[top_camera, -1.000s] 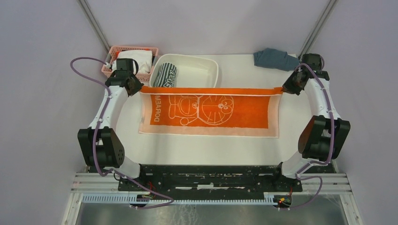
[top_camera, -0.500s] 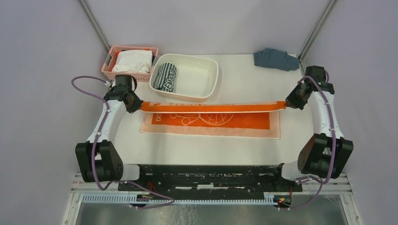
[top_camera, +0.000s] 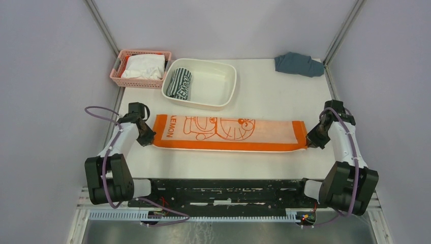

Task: Roll the towels
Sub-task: Fold the towel at the center of the board.

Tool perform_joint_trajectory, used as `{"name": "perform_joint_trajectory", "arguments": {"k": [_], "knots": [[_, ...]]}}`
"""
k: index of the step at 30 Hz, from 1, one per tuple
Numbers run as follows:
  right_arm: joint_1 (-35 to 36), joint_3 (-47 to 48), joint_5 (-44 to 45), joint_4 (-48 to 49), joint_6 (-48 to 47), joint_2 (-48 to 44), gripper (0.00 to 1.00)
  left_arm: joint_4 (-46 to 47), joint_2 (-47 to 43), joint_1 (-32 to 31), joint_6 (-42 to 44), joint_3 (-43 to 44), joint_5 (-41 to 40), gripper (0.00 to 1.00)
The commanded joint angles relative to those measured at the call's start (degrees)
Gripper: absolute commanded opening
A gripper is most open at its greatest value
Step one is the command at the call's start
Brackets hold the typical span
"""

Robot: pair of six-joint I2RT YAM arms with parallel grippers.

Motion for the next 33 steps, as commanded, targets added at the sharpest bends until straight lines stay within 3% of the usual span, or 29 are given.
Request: {"name": "perform_joint_trajectory", "arguments": {"k": [1,6,11,16,23,29,33], "knots": [[-1.24,-2.94,3.71,4.15,3.1,3.94,0.06,4.64,3.59,0.85,1.12,-1.02,-0.12,0.03],[-1.53,-3.45,3.17,8.56,3.18,8.75,0.03,6.25,6.34,0.83,1.47,-0.42,0.35,0.03],[-1.51,1.07,0.42,5.8,2.73,8.53,0.0,3.14,5.16,0.88,1.61,4.3,2.12,0.03],[-1.58,8.15,-0.48,6.13,3.48,5.33,0.01,2.24,3.1,0.85,0.58,13.05,3.0,0.03],[-1.52,18.39,-6.84,9.45,5.34,13.64,0.0,2.27,11.25,0.89,-0.61,26.73,5.68,0.03],[-1.66,20.02,-9.24,12.42,4.63,15.55,0.0,7.51,12.16,0.86,-1.31,26.67,7.82,0.03],[-1.62,21.52,-11.21,12.86,3.38,17.28,0.0,6.08,13.28,0.9,-0.65,28.25,8.81,0.03]]}}
